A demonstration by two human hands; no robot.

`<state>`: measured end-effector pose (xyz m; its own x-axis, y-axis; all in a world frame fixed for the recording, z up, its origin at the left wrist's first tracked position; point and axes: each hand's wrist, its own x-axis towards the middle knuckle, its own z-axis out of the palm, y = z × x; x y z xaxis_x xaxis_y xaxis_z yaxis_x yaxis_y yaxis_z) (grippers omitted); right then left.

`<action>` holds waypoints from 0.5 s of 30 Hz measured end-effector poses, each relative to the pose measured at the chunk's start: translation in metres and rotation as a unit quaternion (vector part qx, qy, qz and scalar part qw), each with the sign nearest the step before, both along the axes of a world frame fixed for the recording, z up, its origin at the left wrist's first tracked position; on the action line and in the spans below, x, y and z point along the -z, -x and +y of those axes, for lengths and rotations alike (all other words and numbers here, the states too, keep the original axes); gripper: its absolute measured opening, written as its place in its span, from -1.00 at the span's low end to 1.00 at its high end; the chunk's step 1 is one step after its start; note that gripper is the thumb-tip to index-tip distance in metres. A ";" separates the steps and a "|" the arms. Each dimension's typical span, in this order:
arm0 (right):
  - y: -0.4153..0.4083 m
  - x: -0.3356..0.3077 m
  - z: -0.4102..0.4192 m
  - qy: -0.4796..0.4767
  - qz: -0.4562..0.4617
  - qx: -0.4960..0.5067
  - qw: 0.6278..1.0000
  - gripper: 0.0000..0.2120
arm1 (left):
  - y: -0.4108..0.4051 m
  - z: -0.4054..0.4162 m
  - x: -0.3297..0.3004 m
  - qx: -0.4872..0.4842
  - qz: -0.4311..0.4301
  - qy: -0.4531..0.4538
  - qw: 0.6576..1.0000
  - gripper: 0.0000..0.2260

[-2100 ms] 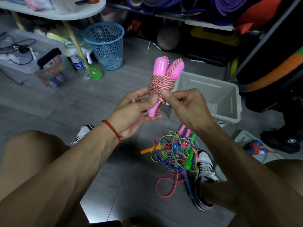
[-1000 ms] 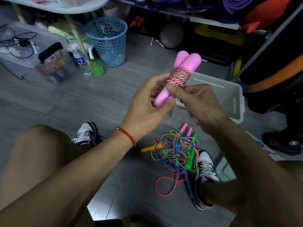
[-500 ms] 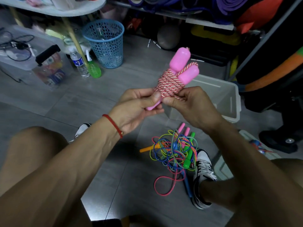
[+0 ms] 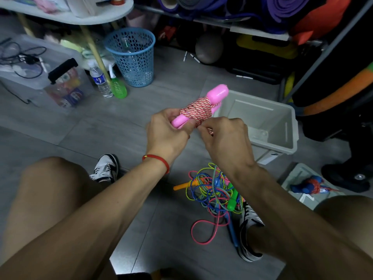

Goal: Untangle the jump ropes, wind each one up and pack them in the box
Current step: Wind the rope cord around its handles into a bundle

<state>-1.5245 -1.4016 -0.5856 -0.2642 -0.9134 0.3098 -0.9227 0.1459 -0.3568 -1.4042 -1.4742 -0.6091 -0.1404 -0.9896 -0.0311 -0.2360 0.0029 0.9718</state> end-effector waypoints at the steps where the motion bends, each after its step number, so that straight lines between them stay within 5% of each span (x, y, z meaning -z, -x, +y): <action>1: 0.000 -0.001 0.000 0.033 -0.006 -0.011 0.999 -0.79 | 0.000 -0.001 0.003 0.000 -0.018 0.016 1.000 -0.65; 4: -0.001 -0.007 0.002 0.100 -0.055 -0.027 0.993 -0.84 | -0.002 -0.001 0.001 0.011 -0.042 0.055 0.998 -0.65; 7: 0.006 -0.012 0.004 0.073 -0.236 -0.016 0.969 -0.94 | -0.004 0.000 -0.004 0.041 -0.055 0.084 0.994 -0.63; 15: 0.011 -0.014 0.009 0.002 -0.235 -0.064 0.970 -0.94 | -0.013 0.005 -0.009 0.032 -0.118 0.169 0.978 -0.72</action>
